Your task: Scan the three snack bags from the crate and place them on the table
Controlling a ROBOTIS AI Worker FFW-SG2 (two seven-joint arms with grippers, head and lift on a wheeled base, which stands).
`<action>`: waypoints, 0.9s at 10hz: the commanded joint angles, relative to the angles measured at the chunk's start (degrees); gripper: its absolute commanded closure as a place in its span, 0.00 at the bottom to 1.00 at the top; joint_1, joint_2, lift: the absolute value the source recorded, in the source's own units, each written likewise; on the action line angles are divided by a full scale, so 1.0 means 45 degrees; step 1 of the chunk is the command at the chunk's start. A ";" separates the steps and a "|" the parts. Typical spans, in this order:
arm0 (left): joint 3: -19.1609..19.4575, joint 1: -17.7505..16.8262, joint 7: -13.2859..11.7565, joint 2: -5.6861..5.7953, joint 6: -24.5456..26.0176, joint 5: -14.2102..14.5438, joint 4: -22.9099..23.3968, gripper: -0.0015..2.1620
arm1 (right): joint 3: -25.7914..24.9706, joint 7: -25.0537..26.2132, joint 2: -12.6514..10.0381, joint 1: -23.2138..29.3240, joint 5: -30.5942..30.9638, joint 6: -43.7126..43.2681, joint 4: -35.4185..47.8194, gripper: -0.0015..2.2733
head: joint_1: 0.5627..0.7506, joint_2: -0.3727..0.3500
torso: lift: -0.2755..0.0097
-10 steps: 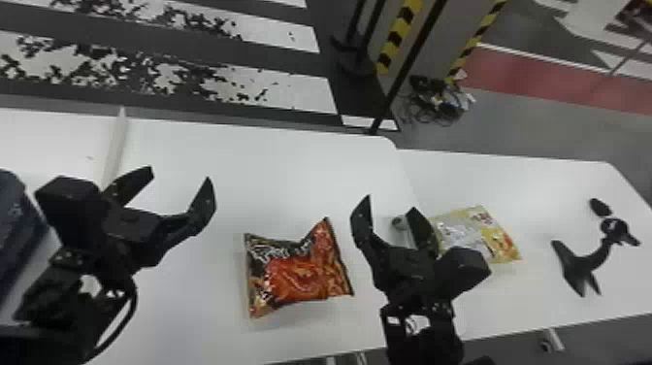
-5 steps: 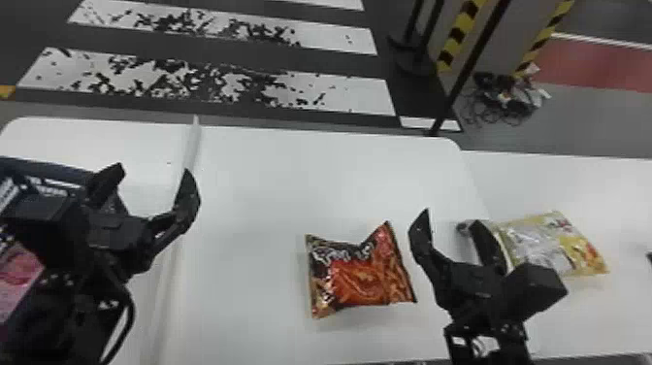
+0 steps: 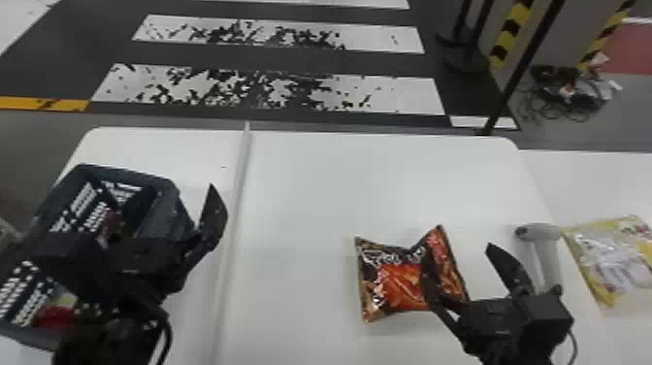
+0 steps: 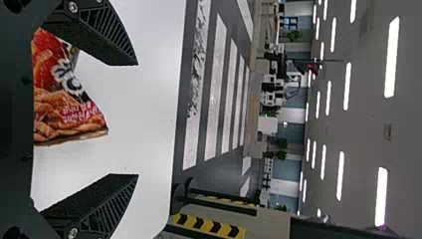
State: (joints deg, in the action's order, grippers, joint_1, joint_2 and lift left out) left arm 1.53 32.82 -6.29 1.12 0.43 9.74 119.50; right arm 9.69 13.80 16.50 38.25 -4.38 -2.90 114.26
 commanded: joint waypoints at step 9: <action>-0.0105 -0.0067 -0.0028 0.0260 0.0130 0.0003 -0.0461 0.01 | 0.2867 -0.2304 0.0983 -0.0903 0.4978 0.5714 0.0195 0.05 | 0.70 0.69 | 0.75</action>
State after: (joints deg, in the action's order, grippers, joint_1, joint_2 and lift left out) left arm 1.12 32.66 -6.42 2.32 0.82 9.76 117.51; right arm 21.87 3.42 20.57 34.85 17.41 22.40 115.95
